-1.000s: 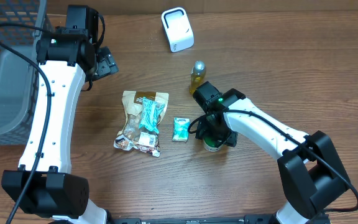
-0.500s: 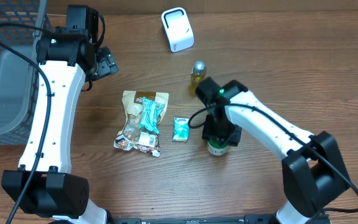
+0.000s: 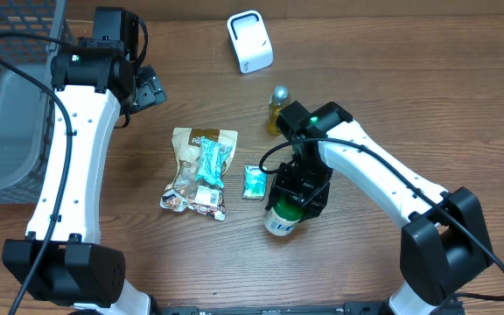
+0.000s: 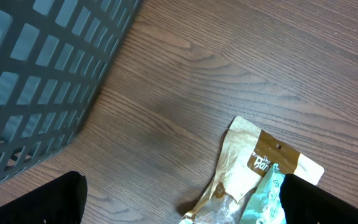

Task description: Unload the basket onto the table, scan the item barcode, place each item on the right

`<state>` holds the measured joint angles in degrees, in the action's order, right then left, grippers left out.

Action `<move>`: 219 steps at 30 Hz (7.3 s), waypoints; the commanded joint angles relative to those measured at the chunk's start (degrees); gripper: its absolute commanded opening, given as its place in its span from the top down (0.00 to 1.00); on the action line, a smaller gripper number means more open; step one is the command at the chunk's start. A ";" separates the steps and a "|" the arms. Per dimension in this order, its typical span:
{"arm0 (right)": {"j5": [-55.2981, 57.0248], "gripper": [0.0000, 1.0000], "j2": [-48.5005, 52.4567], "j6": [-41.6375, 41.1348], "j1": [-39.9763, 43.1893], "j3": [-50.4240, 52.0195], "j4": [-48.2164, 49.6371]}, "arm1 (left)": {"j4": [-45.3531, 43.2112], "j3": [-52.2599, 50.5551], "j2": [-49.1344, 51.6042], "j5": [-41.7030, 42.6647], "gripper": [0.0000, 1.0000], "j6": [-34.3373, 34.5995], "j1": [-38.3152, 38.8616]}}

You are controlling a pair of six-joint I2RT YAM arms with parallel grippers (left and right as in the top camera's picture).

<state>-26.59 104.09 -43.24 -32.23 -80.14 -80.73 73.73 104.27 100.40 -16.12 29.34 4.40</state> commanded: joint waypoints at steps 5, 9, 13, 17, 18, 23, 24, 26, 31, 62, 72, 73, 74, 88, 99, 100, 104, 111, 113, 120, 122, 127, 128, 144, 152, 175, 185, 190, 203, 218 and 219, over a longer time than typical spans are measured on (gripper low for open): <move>-13.57 0.81 -0.04 0.28 0.11 -1.11 -1.07 | -0.07 1.09 -0.81 -0.79 0.00 -1.07 0.11; -19.02 0.82 -0.04 0.28 0.11 -1.11 -1.05 | -0.07 1.09 -0.81 -0.79 0.00 -1.07 0.11; -20.70 0.85 -0.04 0.26 0.11 -1.11 -1.18 | -0.07 1.09 -0.81 -0.79 0.00 -1.07 0.11; -21.70 0.87 -0.04 0.26 0.11 -1.11 -2.08 | -0.07 1.09 -0.81 -0.79 0.00 -1.07 0.11; -22.05 0.87 -0.04 0.26 0.11 -1.11 -2.34 | -0.07 1.09 -0.81 -0.79 0.00 -1.07 0.11; -23.69 0.89 -0.04 0.26 0.11 -1.11 -2.56 | -0.07 1.09 -0.81 -0.79 0.00 -1.07 0.11; -23.69 0.89 -0.04 0.26 0.11 -1.11 -2.58 | -0.07 1.09 -0.81 -0.79 0.00 -1.07 0.11; -23.69 0.89 -0.04 0.26 0.11 -1.11 -2.58 | -0.07 1.09 -0.81 -0.79 0.00 -1.07 0.11; -24.13 0.90 -0.04 0.26 0.11 -1.11 -2.58 | -0.07 1.09 -0.81 -0.79 0.00 -1.07 0.11; -24.13 0.92 -0.04 0.26 0.11 -1.11 -3.87 | -0.07 1.09 -0.81 -0.79 0.00 -1.07 0.11; -24.13 0.92 -0.04 0.26 0.11 -1.11 -3.87 | -0.07 1.09 -0.81 -0.79 0.00 -1.07 0.11; -24.13 0.92 -0.04 0.26 0.11 -1.11 -3.87 | -0.07 1.09 -0.81 -0.79 0.00 -1.07 0.11; -24.13 0.92 -0.04 0.26 0.11 -1.11 -3.87 | -0.07 1.09 -0.81 -0.79 0.00 -1.07 0.11; -24.15 0.92 -0.04 0.26 0.11 -1.11 -3.89 | -0.07 1.09 -0.81 -0.79 0.00 -1.07 0.11; -24.15 0.92 -0.04 0.26 0.11 -1.11 -3.89 | -0.07 1.11 -0.81 -0.79 0.00 -1.07 0.11; -24.15 0.92 -0.04 0.26 0.11 -1.11 -3.89 | -0.07 1.09 -0.81 -0.79 0.00 -1.07 0.11; -24.57 0.92 -0.04 0.26 0.11 -1.11 -3.89 | -0.07 1.09 -0.81 -0.79 0.00 -1.07 0.11; -24.55 0.92 -0.04 0.28 0.11 -1.11 -3.85 | -0.07 1.09 -0.81 -0.79 0.00 -1.07 0.11; -24.55 0.92 -0.04 0.28 0.11 -1.11 -3.87 | -0.07 1.09 -0.81 -0.79 0.00 -1.07 0.11; -24.46 0.92 -0.04 1.75 0.11 -1.11 -3.54 | -0.07 1.09 -0.81 -0.79 0.00 -1.07 0.11; -22.73 0.92 -0.04 2.27 0.11 -1.11 -3.58 | -0.07 1.09 -0.81 -0.79 0.00 -1.07 0.11; -14.58 0.92 -0.04 3.13 0.11 -1.11 -3.30 | -0.07 1.09 -0.81 -0.79 0.00 -1.07 0.11; -10.58 0.92 -0.04 3.08 0.11 -1.11 -2.84 | -0.07 1.09 -0.81 -0.79 0.00 -1.07 0.11; 21.03 0.96 -0.04 3.06 0.11 -1.09 0.92 | -0.07 1.09 -0.81 -0.79 0.00 -1.07 0.11; 22.05 0.96 -0.04 3.04 0.11 -1.09 3.04 | -0.07 1.09 -0.81 -0.79 0.00 -1.07 0.11; 24.20 0.96 -0.04 23.89 14.67 -39.60 -8.28 | -0.04 1.09 -0.81 -0.79 0.00 -1.07 0.11; 23.98 0.96 2.38 36.70 15.37 -42.91 24.39 | -0.07 1.09 -0.81 -0.79 0.00 -1.07 0.11; 23.98 0.96 8.41 37.77 14.93 -42.82 34.56 | -0.07 1.09 -0.81 -0.79 0.01 -1.07 0.11; 15.47 0.96 27.43 48.41 14.80 -42.82 60.74 | -0.07 1.09 -0.81 -0.79 0.00 -1.07 0.11; 17.07 0.96 34.12 65.33 12.28 -42.82 72.50 | -0.07 1.09 -0.81 -0.79 0.00 -1.07 0.11; 17.07 0.96 34.51 64.39 12.28 -42.82 73.33 | -0.07 1.09 -0.81 -0.79 0.00 -1.07 0.11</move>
<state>-8.99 137.86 22.65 -19.84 -122.45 -10.04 73.73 104.29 100.40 -16.12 29.34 4.40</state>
